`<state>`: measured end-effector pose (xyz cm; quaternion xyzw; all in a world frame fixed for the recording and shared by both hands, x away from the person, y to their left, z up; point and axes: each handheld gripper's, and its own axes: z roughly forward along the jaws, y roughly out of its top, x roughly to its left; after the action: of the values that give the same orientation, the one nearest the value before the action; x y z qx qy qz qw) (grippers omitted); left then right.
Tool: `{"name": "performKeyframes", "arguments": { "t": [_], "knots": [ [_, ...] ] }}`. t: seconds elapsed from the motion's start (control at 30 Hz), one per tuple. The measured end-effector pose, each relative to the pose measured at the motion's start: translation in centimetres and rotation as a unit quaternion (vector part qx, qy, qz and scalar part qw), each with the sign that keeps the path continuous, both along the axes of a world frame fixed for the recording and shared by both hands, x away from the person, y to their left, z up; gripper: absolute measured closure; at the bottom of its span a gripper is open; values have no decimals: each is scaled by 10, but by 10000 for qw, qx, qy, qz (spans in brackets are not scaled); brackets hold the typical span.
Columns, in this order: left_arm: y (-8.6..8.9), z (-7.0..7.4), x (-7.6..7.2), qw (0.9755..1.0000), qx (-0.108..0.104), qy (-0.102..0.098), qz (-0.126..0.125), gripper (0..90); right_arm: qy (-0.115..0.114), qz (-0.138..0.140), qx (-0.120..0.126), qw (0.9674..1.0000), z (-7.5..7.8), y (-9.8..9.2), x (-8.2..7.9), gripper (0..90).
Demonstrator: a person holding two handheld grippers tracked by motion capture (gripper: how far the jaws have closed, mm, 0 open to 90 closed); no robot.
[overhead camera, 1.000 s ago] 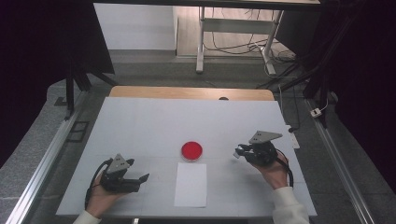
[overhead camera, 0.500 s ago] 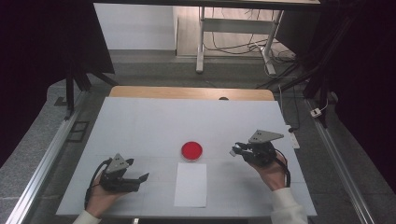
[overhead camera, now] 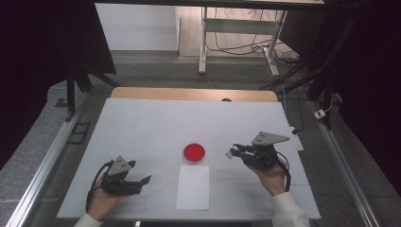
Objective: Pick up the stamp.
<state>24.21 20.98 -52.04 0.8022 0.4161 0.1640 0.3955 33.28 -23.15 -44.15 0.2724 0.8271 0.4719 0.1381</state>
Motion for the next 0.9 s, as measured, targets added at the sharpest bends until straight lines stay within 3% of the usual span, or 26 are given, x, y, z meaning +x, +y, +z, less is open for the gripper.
{"name": "performKeyframes", "arguments": {
  "t": [0.1,0.63,0.9],
  "knots": [
    [0,0,0,10000,-3,-10,-1,183,16,35,98,9999,0,5,-2,749],
    [-2,0,0,10000,35,-9,-34,183,137,247,54,9996,-13,36,-9,749],
    [-2,-1,0,10000,45,-4,-39,183,16,293,128,9995,-14,46,-14,749]
  ]
}}
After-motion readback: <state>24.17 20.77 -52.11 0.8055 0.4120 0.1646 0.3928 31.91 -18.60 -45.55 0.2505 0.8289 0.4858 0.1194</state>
